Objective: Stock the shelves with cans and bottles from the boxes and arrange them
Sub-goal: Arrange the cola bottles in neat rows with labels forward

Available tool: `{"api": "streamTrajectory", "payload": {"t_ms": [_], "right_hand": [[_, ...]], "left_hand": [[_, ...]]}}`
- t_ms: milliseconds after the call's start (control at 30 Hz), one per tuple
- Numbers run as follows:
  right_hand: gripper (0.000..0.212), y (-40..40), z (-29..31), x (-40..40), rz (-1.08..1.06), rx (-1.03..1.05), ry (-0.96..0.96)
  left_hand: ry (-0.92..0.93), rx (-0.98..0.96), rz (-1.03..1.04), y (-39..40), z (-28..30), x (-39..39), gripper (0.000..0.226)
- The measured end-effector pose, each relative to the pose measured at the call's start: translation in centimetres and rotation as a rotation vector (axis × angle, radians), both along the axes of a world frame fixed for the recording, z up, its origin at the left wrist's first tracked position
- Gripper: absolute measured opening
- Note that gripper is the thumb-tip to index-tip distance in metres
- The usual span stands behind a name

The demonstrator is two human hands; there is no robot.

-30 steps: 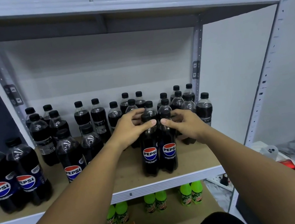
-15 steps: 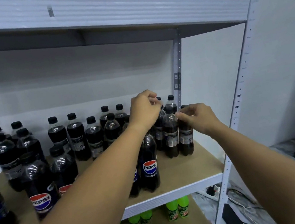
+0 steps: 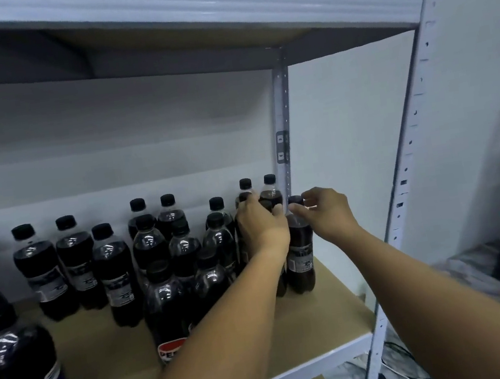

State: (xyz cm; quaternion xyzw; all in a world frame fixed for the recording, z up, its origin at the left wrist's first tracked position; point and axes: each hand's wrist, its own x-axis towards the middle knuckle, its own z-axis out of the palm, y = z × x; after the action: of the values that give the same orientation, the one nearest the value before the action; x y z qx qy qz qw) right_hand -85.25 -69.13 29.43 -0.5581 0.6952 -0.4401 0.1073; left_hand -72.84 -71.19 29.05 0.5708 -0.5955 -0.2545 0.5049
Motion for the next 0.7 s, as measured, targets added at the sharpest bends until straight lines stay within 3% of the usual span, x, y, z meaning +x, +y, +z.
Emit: {"api": "streamTrajectory", "payload": {"t_ms": [133, 300, 500, 700], "right_hand": [[0.03, -1.2, -0.3, 0.5, 0.012, 0.004, -0.058], [0.027, -1.7, -0.6, 0.1, 0.02, 0.015, -0.122], [0.03, -1.5, -0.1, -0.4, 0.147, 0.093, -0.355], [0.034, -1.2, -0.2, -0.1, 0.026, 0.046, -0.242]], "left_hand": [[0.007, -0.01, 0.006, -0.7, -0.7, 0.0, 0.03], [-0.008, -0.05, -0.042, -1.4, -1.5, 0.5, 0.024], [0.066, -0.052, -0.127, -1.6, -1.7, 0.9, 0.026], [0.122, -0.062, -0.097, -1.6, -1.7, 0.8, 0.024]]}}
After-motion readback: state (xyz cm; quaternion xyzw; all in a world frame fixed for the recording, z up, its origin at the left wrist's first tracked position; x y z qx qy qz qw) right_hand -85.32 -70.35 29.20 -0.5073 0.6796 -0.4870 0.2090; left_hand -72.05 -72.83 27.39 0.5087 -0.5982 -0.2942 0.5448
